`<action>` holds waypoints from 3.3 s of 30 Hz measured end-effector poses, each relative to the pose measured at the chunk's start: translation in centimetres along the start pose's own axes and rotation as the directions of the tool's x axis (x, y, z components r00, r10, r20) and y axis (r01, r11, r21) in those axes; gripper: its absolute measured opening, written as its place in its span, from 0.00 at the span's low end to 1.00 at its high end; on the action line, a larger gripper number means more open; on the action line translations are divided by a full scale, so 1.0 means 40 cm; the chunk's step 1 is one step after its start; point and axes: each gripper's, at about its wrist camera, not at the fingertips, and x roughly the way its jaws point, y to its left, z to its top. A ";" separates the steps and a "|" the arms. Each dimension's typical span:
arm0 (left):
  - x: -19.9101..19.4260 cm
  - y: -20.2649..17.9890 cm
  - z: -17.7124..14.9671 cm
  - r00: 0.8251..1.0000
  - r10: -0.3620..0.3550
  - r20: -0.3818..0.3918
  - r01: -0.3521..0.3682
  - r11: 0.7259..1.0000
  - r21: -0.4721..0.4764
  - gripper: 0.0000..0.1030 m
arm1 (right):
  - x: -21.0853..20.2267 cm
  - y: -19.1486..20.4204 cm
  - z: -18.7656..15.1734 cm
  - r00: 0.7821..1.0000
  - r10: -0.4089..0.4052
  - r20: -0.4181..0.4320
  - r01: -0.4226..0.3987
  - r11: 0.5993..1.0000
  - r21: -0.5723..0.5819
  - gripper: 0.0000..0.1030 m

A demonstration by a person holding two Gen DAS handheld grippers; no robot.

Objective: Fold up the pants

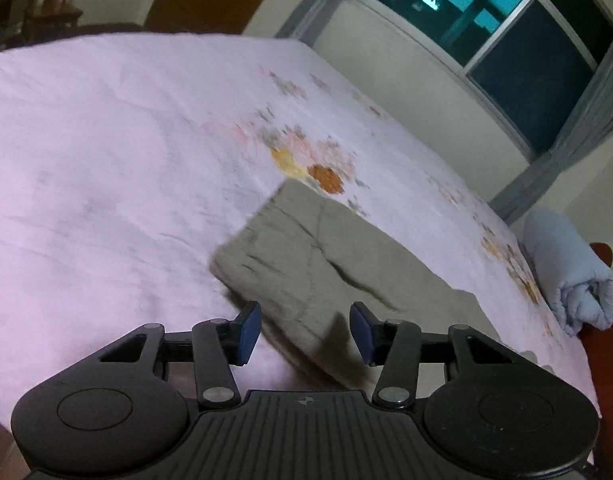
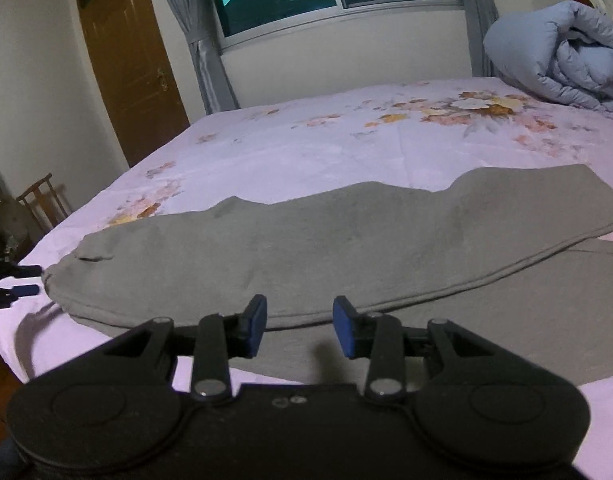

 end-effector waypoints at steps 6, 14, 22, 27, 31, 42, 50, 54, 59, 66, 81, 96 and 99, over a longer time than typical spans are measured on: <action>0.038 -0.008 0.035 1.000 -0.011 0.010 0.011 0.999 -0.037 0.19 | 0.029 -0.008 -0.022 1.000 0.000 -0.020 0.001 0.996 0.089 0.29; 0.022 -0.002 0.032 0.999 -0.031 0.030 0.031 1.000 -0.006 0.19 | 0.090 -0.038 -0.058 0.997 0.052 -0.055 -0.032 0.947 0.319 0.29; 0.039 0.008 0.065 0.996 -0.083 0.017 0.083 0.996 -0.014 0.18 | 0.166 -0.158 -0.115 0.980 0.190 0.062 -0.167 0.610 0.774 0.00; -0.081 -0.072 0.209 0.889 -0.367 0.273 0.351 0.930 0.107 0.00 | 0.040 -0.078 0.039 0.953 0.169 0.250 -0.286 0.768 0.574 0.00; -0.035 -0.003 0.185 0.950 -0.275 0.149 0.267 0.961 0.069 0.00 | -0.024 -0.027 -0.014 0.949 0.180 0.258 -0.282 0.850 0.446 0.00; -0.003 0.105 0.004 0.996 -0.078 0.039 0.081 0.993 -0.086 0.27 | 0.080 -0.042 -0.179 0.990 0.134 0.030 -0.131 0.844 0.520 0.00; 0.039 0.072 0.002 0.998 -0.068 0.005 0.068 0.990 -0.124 0.29 | 0.052 -0.073 -0.170 0.989 0.144 0.020 -0.131 0.824 0.552 0.00; 0.052 0.071 0.008 0.998 -0.057 -0.026 0.054 0.991 -0.119 0.25 | 0.070 -0.062 -0.161 0.989 0.146 0.019 -0.132 0.821 0.556 0.00; 0.010 0.043 0.016 0.998 -0.060 -0.003 0.059 0.994 -0.089 0.20 | 0.075 -0.066 -0.155 0.988 0.152 0.018 -0.136 0.818 0.560 0.00; -0.020 -0.046 0.091 0.997 -0.069 0.040 0.069 0.997 0.022 0.20 | 0.076 -0.076 -0.155 0.987 0.159 0.018 -0.141 0.813 0.565 0.01; 0.069 0.132 0.010 0.992 -0.127 0.001 0.126 0.985 -0.117 0.18 | 0.079 -0.068 -0.155 0.993 0.114 0.021 -0.109 0.855 0.507 0.00; 0.083 0.127 0.047 0.985 -0.166 -0.047 0.160 0.981 -0.113 0.19 | 0.080 -0.044 -0.133 0.994 0.106 -0.002 -0.092 0.868 0.488 0.00; 0.057 0.118 0.066 0.977 -0.214 -0.020 0.211 0.972 -0.103 0.19 | 0.039 -0.035 -0.102 0.988 0.128 0.082 -0.152 0.861 0.485 0.00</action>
